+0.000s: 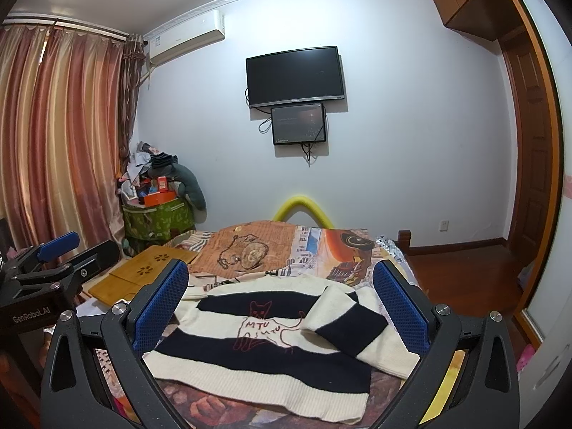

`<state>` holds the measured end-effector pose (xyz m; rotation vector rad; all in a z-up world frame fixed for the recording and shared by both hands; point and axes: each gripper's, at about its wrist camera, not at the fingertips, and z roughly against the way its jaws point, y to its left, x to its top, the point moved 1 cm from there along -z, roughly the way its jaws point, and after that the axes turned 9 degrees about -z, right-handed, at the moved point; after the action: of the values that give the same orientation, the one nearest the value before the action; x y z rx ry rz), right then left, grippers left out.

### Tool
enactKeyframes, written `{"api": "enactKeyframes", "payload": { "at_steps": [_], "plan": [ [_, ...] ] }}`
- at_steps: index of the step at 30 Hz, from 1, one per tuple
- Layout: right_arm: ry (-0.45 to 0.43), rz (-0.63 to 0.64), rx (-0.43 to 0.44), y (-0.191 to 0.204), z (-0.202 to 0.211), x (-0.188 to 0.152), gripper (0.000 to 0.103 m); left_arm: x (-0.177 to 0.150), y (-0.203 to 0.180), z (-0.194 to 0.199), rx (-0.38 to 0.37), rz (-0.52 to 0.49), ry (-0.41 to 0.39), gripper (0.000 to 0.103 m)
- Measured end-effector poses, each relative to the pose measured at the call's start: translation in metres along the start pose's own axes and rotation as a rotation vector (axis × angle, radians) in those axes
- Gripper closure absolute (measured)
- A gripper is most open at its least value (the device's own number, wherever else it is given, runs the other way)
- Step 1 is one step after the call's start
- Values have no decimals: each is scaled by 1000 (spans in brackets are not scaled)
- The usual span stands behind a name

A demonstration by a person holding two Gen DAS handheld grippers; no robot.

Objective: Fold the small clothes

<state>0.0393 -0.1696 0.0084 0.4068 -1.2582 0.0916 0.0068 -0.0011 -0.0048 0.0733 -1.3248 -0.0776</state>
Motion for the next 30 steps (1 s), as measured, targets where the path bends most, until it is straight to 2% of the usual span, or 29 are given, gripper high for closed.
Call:
{"api": "enactKeyframes", "payload": {
  "at_steps": [30],
  "plan": [
    [4, 5, 2, -1, -1, -1, 0, -3, 4, -6, 22, 38, 9, 0]
  ]
}}
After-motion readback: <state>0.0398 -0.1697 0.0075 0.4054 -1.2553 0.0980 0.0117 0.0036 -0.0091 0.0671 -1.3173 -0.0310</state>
